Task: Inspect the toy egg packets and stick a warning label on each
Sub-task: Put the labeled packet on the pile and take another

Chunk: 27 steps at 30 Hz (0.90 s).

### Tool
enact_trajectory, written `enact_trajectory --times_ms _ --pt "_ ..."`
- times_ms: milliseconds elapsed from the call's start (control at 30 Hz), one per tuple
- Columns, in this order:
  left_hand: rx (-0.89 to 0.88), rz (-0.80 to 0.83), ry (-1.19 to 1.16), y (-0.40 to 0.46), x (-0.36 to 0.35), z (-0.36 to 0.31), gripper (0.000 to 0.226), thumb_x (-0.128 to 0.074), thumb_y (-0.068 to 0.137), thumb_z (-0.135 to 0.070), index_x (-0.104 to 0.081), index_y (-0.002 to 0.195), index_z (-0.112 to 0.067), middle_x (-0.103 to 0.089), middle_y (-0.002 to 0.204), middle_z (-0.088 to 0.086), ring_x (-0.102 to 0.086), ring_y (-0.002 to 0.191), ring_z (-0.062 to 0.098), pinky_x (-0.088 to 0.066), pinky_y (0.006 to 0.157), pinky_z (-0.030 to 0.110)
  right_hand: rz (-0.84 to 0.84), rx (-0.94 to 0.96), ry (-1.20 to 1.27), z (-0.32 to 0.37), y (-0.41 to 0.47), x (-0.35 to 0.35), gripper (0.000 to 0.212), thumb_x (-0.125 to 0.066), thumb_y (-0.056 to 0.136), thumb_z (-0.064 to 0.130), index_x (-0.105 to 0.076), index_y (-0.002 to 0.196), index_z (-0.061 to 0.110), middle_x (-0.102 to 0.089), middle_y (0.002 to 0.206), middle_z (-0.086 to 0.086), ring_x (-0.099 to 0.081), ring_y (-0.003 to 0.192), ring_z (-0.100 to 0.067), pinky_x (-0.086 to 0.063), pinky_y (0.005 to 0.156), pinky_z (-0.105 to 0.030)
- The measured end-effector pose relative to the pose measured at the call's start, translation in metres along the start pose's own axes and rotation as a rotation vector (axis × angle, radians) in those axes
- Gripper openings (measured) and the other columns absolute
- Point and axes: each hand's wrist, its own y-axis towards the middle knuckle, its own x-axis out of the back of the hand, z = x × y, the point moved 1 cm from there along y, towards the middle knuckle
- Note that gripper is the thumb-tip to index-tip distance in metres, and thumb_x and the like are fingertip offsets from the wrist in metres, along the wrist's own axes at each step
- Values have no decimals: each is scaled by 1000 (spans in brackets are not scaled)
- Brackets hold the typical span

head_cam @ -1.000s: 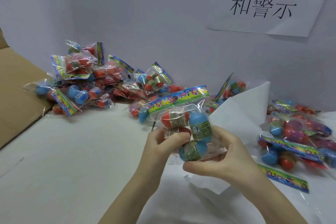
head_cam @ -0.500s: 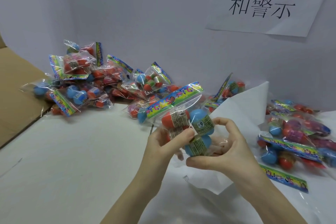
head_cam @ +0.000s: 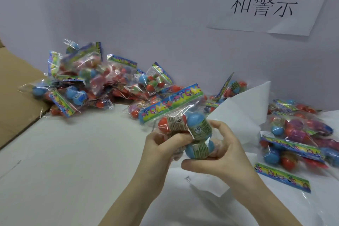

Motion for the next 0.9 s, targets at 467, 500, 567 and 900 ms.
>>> enact_trajectory --times_ms 467,500,567,900 --pt "-36 -72 132 -2 -1 3 29 -68 60 -42 -71 80 -22 -68 75 9 -63 72 27 -51 61 35 -44 62 -112 1 1 0 31 -79 32 45 -73 60 35 -67 53 5 -60 47 -4 -46 48 -14" --pt "-20 -79 113 -1 -1 4 23 -68 63 -35 -71 80 -20 -68 73 9 -63 69 26 -50 56 31 -24 83 -115 1 1 0 36 -78 31 45 -73 65 35 -70 61 7 -65 56 -2 -48 54 -13" --pt "11 -64 82 -1 -1 3 10 -65 65 -26 -72 70 -22 -65 64 4 -60 58 17 -45 45 22 -4 122 -98 2 2 4 43 -80 35 42 -73 78 34 -74 76 7 -69 71 -5 -51 63 -15" --pt "-7 44 91 -4 -8 0 37 -60 60 -52 -73 79 -22 -74 79 -4 -68 70 5 -48 55 13 -66 85 95 4 1 6 42 -77 40 32 -75 78 12 -73 76 -9 -68 68 -15 -50 57 -17"
